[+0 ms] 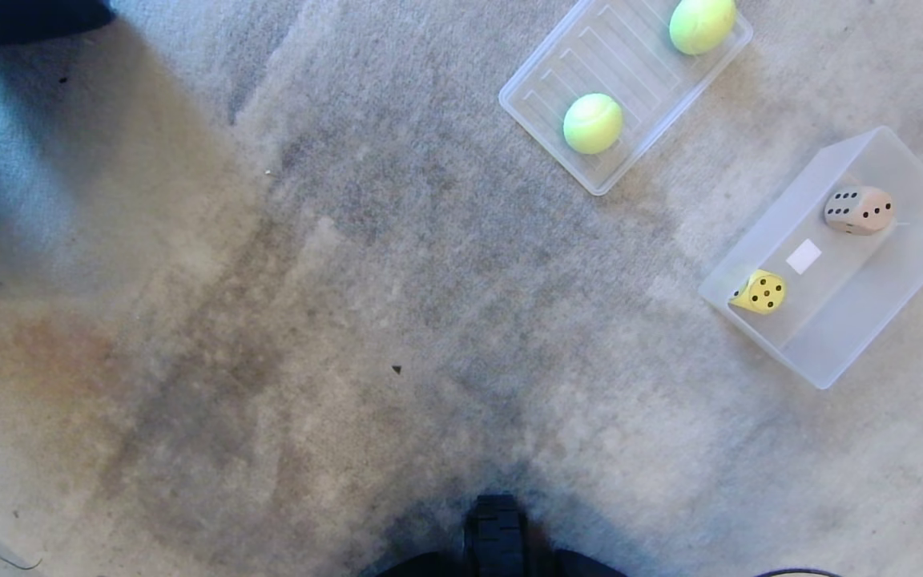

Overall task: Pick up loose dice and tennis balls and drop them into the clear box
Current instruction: Pick up the ball on the lid

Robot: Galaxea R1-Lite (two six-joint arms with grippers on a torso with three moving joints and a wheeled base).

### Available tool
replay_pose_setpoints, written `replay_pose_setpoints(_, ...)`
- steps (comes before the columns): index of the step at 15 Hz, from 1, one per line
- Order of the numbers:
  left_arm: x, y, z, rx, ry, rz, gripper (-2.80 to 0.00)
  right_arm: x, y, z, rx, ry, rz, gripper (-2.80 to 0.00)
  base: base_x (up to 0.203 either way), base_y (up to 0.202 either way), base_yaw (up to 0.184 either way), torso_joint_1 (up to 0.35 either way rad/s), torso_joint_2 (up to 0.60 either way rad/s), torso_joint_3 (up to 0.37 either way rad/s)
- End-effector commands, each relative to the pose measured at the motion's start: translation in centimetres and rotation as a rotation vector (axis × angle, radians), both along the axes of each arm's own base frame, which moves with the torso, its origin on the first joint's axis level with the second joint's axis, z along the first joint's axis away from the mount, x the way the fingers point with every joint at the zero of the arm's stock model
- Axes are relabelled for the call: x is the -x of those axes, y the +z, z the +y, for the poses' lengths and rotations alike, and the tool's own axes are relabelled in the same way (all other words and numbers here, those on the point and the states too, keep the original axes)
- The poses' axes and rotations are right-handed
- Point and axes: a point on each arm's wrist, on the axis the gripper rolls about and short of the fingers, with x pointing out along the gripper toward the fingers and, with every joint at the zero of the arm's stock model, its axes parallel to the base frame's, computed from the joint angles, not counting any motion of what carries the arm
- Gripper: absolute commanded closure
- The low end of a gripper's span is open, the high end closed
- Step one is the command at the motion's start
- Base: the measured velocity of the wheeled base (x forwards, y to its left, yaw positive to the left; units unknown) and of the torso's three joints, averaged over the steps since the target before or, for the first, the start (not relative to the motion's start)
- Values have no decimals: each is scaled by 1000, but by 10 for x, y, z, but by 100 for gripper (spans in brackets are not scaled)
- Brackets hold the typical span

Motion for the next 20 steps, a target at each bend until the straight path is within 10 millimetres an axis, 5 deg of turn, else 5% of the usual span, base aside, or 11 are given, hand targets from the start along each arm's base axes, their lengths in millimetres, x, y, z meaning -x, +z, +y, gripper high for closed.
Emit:
replay_pose_setpoints(1,0,0,0,1,0,0,0,12,-18,0,6,-4,-89,0,0,0,0,0,0,0)
replay_pose_setpoints(20,0,0,0,-2,0,0,0,20,-27,-1,94,-6,-152,0,0,0,0,0,0,0)
